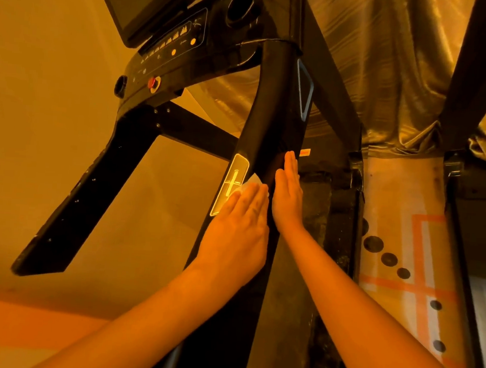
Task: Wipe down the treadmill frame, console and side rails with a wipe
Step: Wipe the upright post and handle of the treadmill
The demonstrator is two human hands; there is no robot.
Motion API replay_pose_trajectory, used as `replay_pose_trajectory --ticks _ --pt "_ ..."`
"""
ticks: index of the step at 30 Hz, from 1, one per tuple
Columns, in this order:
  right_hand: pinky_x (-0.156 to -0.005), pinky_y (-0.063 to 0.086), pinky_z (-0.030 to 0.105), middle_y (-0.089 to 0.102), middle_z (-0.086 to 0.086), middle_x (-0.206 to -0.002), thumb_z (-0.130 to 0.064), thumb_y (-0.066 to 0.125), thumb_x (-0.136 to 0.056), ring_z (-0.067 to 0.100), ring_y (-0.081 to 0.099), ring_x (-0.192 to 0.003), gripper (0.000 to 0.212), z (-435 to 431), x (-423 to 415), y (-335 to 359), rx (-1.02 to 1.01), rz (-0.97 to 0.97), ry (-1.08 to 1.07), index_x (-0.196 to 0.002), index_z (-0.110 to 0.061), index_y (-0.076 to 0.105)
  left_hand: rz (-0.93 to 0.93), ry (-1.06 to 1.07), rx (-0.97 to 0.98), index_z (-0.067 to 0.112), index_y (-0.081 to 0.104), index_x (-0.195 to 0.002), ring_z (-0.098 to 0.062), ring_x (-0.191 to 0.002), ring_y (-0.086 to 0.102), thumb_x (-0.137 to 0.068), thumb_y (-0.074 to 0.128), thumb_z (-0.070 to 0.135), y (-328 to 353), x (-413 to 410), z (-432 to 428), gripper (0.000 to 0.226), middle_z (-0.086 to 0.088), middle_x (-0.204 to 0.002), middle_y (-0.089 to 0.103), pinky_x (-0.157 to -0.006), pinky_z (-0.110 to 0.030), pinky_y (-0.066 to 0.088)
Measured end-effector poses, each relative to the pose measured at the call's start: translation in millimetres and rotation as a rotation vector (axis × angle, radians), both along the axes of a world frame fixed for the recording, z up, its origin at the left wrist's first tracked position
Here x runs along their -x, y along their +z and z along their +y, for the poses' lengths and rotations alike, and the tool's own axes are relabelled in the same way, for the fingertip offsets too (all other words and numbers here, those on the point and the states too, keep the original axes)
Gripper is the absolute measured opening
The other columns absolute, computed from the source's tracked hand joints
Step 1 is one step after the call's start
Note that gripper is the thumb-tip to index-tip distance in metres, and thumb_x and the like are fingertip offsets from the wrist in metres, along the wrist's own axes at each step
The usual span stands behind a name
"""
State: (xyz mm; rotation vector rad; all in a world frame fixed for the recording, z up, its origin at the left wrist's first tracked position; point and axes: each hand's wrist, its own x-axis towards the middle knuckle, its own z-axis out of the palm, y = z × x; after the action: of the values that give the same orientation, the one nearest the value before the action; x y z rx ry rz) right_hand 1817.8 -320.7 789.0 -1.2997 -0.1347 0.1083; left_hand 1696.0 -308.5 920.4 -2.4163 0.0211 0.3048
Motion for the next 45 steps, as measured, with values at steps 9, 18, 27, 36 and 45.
replay_pose_trajectory --ticks 9,18,27,36,45 --pt "-0.126 0.011 0.042 0.014 -0.006 -0.166 -0.028 0.026 -0.110 0.009 0.009 -0.152 0.050 2.3 -0.5 -3.0 -0.015 -0.005 -0.018 -0.158 -0.020 0.018 0.017 0.043 -0.038 0.006 -0.019 -0.153 -0.030 -0.136 -0.039 -0.109 0.011 0.035 -0.6 31.5 -8.5 0.061 -0.015 -0.156 -0.032 -0.112 -0.043 -0.021" --pt "-0.122 0.016 0.029 0.016 -0.003 -0.166 -0.032 0.027 -0.108 0.014 0.010 -0.153 0.053 2.5 -0.8 -3.8 -0.016 -0.010 -0.021 -0.159 -0.020 0.017 -0.048 0.065 -0.072 0.003 -0.019 -0.153 -0.033 -0.133 -0.038 -0.108 0.009 0.037 -8.7 46.5 -16.5 0.063 -0.019 -0.150 -0.035 -0.110 -0.045 -0.020" --pt "-0.115 0.016 0.023 0.015 0.000 -0.166 -0.027 0.028 -0.109 0.017 0.011 -0.153 0.052 1.5 -1.8 -3.1 -0.010 -0.002 -0.007 -0.159 -0.017 0.016 -0.088 -0.007 -0.040 0.005 -0.009 -0.155 -0.033 -0.135 -0.038 -0.107 0.016 0.038 -7.2 114.0 -11.5 0.063 -0.018 -0.150 -0.033 -0.111 -0.046 -0.021" --pt "-0.113 0.015 0.019 0.017 -0.001 -0.166 -0.027 0.029 -0.109 0.016 0.015 -0.152 0.052 -13.9 9.3 -0.3 0.087 0.002 0.067 -0.159 -0.017 0.017 0.013 0.005 -0.039 0.000 -0.024 -0.148 -0.033 -0.134 -0.039 -0.108 0.008 0.035 -8.3 101.9 -13.8 0.063 -0.020 -0.145 -0.040 -0.110 -0.046 -0.023" --pt "-0.111 0.017 0.013 0.015 -0.002 -0.166 -0.027 0.031 -0.109 0.012 0.015 -0.152 0.053 -13.5 74.6 1.1 0.038 -0.011 0.010 -0.159 -0.017 0.016 0.062 -0.083 -0.022 -0.002 -0.021 -0.151 -0.035 -0.140 -0.036 -0.107 0.005 0.034 -11.5 140.6 -5.6 0.063 -0.021 -0.145 -0.040 -0.113 -0.048 -0.021"
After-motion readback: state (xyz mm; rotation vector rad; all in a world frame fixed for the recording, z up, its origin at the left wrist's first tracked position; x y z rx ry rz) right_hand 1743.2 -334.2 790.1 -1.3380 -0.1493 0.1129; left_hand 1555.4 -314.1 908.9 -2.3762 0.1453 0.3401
